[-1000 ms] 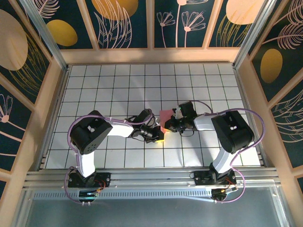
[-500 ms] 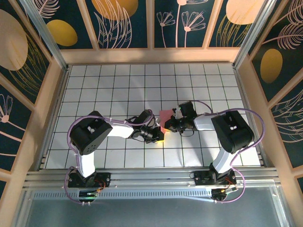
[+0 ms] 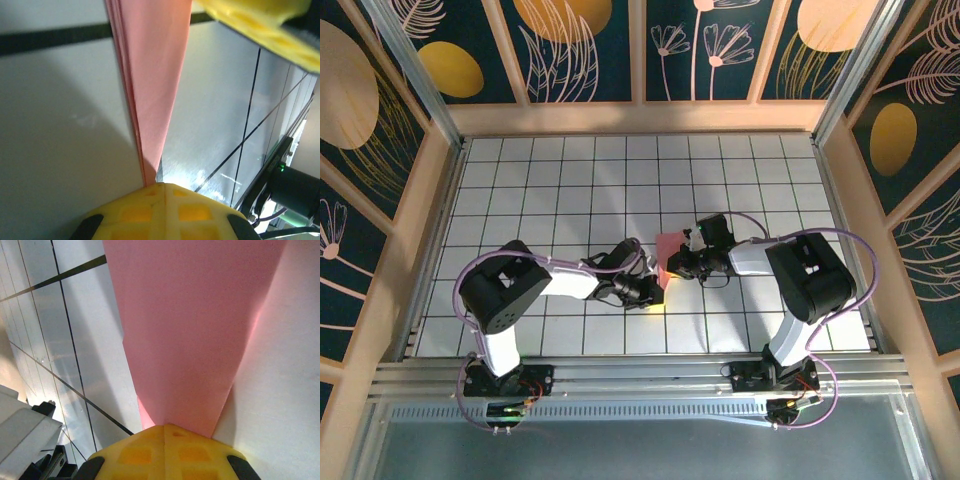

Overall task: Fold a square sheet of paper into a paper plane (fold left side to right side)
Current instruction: Fold the wing for the fifth time at the center of the table.

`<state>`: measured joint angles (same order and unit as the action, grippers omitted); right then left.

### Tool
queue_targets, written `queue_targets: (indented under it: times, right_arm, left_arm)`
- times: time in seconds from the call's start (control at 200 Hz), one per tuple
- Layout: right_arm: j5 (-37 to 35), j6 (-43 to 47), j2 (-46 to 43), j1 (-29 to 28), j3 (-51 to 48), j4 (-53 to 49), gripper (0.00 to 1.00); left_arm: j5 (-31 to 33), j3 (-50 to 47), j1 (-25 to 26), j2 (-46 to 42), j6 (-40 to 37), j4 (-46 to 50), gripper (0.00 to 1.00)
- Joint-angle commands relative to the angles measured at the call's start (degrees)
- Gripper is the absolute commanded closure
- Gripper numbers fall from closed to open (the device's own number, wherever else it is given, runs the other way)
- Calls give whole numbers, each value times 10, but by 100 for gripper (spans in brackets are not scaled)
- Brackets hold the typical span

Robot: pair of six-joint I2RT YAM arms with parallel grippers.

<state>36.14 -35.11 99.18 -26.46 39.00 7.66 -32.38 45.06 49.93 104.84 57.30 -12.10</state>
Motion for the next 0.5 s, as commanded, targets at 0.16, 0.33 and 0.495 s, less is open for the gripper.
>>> queue_targets:
  times: [0.16, 0.33, 0.495]
  right_arm:
    - [-84, 11, 50, -9, -20, -90, 100]
    - [-83, 11, 53, -11, -16, -90, 100]
    - [-82, 10, 55, -13, -16, -90, 100]
  left_arm:
    - [-21, -1, -8, -63, 6, 49, 97]
    - [-21, 29, -34, -79, -9, 61, 97]
    - [-25, 64, -35, -23, -22, 52, 98]
